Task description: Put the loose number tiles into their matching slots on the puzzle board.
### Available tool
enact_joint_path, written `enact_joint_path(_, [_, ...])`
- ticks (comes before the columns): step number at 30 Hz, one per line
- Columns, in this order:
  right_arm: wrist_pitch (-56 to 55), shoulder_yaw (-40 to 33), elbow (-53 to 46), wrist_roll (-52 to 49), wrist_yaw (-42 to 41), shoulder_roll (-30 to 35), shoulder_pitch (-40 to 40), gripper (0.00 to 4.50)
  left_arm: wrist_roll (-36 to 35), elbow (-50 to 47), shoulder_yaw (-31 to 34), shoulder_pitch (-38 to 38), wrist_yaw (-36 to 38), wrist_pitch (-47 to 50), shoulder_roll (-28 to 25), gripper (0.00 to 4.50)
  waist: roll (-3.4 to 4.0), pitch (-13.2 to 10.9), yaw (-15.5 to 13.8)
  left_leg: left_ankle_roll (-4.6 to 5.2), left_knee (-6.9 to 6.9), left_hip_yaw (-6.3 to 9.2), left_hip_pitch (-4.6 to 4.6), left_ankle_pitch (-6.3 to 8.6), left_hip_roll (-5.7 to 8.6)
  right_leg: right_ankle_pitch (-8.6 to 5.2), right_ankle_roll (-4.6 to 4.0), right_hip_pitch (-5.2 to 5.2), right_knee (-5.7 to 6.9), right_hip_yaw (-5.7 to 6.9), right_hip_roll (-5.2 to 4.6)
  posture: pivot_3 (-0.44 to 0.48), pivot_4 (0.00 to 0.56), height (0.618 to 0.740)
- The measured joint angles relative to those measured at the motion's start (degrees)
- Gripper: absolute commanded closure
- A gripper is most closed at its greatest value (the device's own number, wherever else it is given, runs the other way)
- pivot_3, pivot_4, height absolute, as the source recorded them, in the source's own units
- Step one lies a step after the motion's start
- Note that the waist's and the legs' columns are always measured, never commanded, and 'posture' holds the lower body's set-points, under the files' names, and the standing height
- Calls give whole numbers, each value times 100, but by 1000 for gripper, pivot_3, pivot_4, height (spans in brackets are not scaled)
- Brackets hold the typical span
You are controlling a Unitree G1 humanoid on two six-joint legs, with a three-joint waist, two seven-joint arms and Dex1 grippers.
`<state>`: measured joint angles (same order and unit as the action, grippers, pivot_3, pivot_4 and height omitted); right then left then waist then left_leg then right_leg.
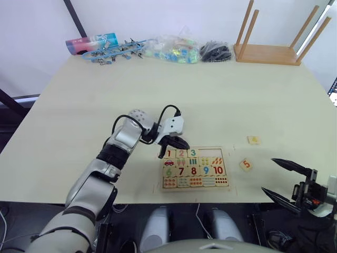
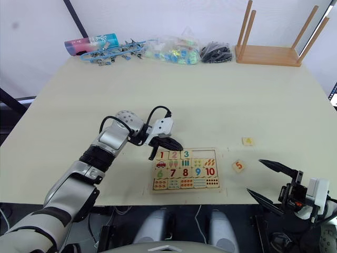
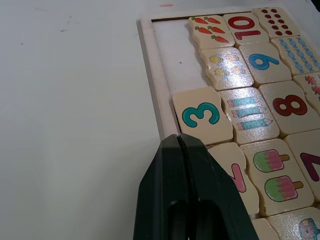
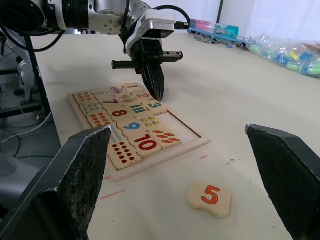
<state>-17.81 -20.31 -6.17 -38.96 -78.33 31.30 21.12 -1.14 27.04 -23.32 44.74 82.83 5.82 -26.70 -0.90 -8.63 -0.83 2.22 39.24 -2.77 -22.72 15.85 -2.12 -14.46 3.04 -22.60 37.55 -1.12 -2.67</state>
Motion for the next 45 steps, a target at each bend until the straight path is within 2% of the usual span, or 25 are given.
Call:
enact_joint_path(15, [5, 0, -3, -2, 22, 0, 56, 0, -83, 43, 134, 4, -38, 18, 0, 4474, 0, 0, 0, 0, 0, 0, 0, 0, 0, 0, 0, 0, 0, 0, 0, 0, 150, 737])
enact_joint_path(23, [145, -41, -14, -58, 156, 1, 76, 0, -799, -482, 984, -298, -211, 647, -228, 4474, 1, 0, 5, 0, 0, 1, 1, 0, -3, 0, 0, 0, 1, 0, 0, 0, 150, 737])
enact_joint_path(25, [148, -48, -14, -67, 165, 1, 73, 0, -821, -513, 1016, -340, -222, 667, -249, 4474, 1, 0, 5, 0, 0, 1, 1, 0, -4, 0, 0, -1, 2, 0, 0, 0, 150, 737])
enact_joint_path(27, [174, -65, -9, -79, 198, 4, 41, 0, -987, -715, 1233, -615, -358, 804, -310, 4474, 1, 1, 3, 0, 0, 1, 1, 0, -4, 0, 0, 0, 3, 1, -1, 0, 150, 737])
enact_joint_path(30, [276, -163, 100, -93, 292, 30, -64, 0, -1474, -1393, 1961, -1502, -861, 1056, -492, 4474, 1, 0, 17, 0, -2, 2, 6, 0, -14, 0, -1, -1, 9, 0, -4, 0, 150, 737])
enact_joint_path(36, [305, -248, 290, -62, 356, 35, -68, 0, -1845, -2015, 2633, -2356, -1361, 1220, -744, 4474, 2, 2, -2, 0, -2, 1, 6, 0, -16, 0, -1, 1, 9, 2, -16, 0, 150, 737])
enact_joint_path(41, [271, -329, 640, 28, 295, 63, -46, 0, -2091, -2324, 3133, -3218, -1683, 1177, -793, 2382, 1, 2, 1, -1, -3, 0, 7, 0, -16, -1, -2, 1, 8, 5, -21, 0, 150, 737])
enact_joint_path(42, [266, -334, 696, 37, 272, 67, -34, 0, -2138, -2371, 3190, -3321, -1692, 1171, -797, 2092, 0, 2, -5, -1, -3, 2, 7, 0, -17, -1, -4, 1, 9, 7, -22, 0, 150, 737])
enact_joint_path(43, [257, -341, 739, 55, 245, 70, -34, 0, -2168, -2447, 3257, -3459, -1703, 1116, -823, 1582, 1, 3, 1, -1, -4, 0, 8, 0, -17, -5, -10, 1, 8, 6, -23, 0, 150, 737])
enact_joint_path(45, [235, -379, 798, 75, 233, 79, -19, 0, -2176, -2502, 3375, -3688, -1715, 1010, -882, 921, 2, 3, 6, -1, -7, -2, 11, 1, -17, -7, -14, 1, 8, 5, -25, 0, 150, 737])
